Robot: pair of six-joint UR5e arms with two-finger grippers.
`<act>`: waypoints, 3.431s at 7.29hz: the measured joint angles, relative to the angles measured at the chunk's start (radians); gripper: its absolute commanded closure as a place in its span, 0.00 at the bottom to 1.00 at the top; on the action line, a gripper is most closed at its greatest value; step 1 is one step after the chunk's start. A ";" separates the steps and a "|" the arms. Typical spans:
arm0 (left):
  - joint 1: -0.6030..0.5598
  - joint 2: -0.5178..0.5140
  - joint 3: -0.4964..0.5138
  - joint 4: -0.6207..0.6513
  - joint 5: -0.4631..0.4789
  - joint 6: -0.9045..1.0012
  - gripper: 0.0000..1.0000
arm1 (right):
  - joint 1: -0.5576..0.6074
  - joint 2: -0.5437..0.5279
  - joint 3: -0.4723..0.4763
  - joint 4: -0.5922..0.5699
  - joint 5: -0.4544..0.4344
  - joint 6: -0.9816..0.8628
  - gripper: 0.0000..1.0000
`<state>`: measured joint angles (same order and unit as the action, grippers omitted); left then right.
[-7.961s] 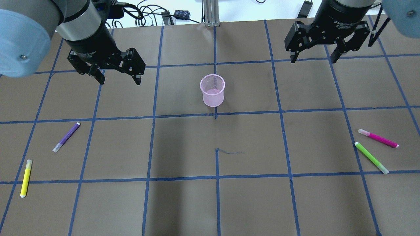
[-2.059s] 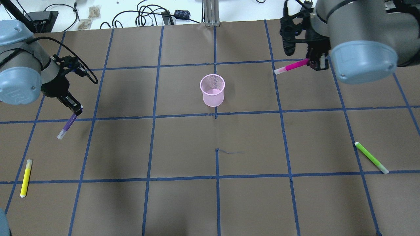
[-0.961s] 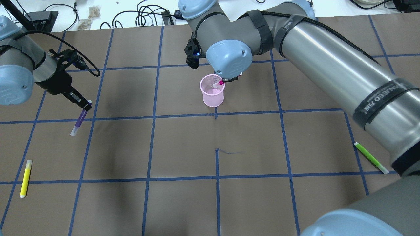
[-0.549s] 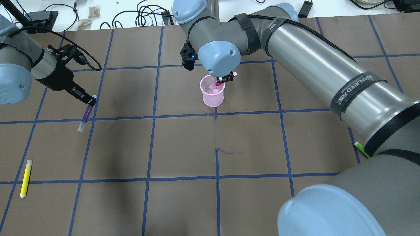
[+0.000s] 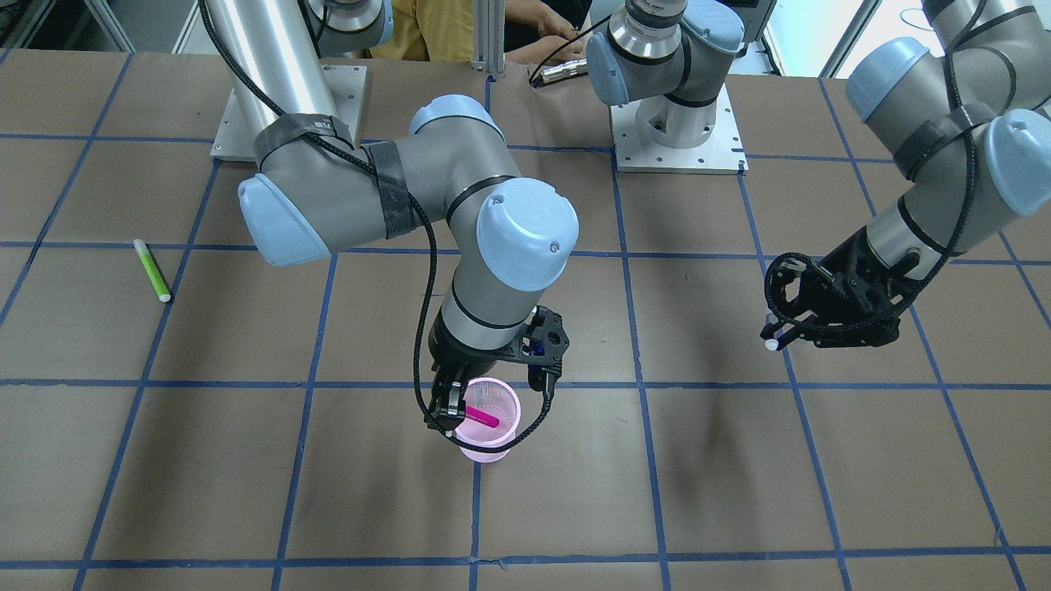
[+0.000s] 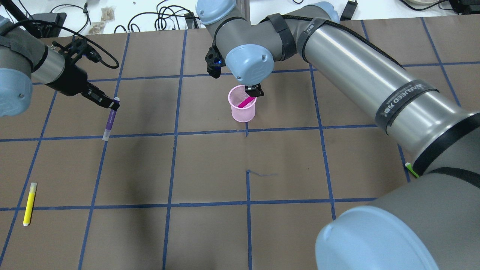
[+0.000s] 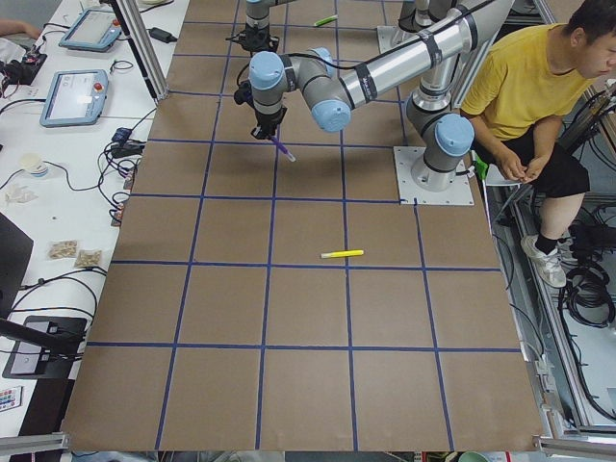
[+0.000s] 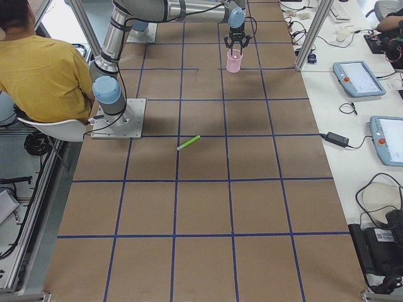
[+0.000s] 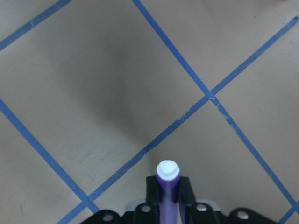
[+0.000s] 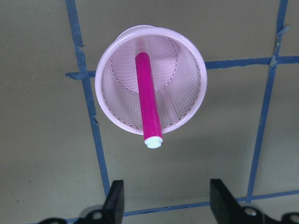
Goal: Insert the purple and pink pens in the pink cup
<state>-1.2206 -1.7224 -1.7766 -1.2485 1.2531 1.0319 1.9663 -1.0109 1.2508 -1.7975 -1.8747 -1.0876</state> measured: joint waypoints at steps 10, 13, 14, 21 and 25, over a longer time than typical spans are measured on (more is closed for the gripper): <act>-0.325 -0.159 0.071 0.683 -0.292 -0.985 1.00 | -0.330 -0.515 0.292 0.140 0.274 0.866 0.00; -0.408 -0.156 0.002 0.876 -0.145 -1.091 1.00 | -0.359 -0.592 0.366 0.036 0.293 1.129 0.00; -0.415 -0.160 -0.043 0.960 -0.138 -1.133 1.00 | -0.359 -0.596 0.366 0.032 0.295 1.156 0.00; -0.501 -0.233 -0.113 1.200 0.002 -1.241 1.00 | -0.354 -0.589 0.378 0.030 0.287 1.165 0.00; -0.519 -0.262 -0.138 1.255 0.003 -1.238 1.00 | -0.354 -0.588 0.380 0.028 0.290 1.164 0.00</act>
<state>-1.7392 -1.9840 -1.9146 0.0068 1.2560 -0.2061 1.6122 -1.5986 1.6305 -1.7697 -1.5849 0.0767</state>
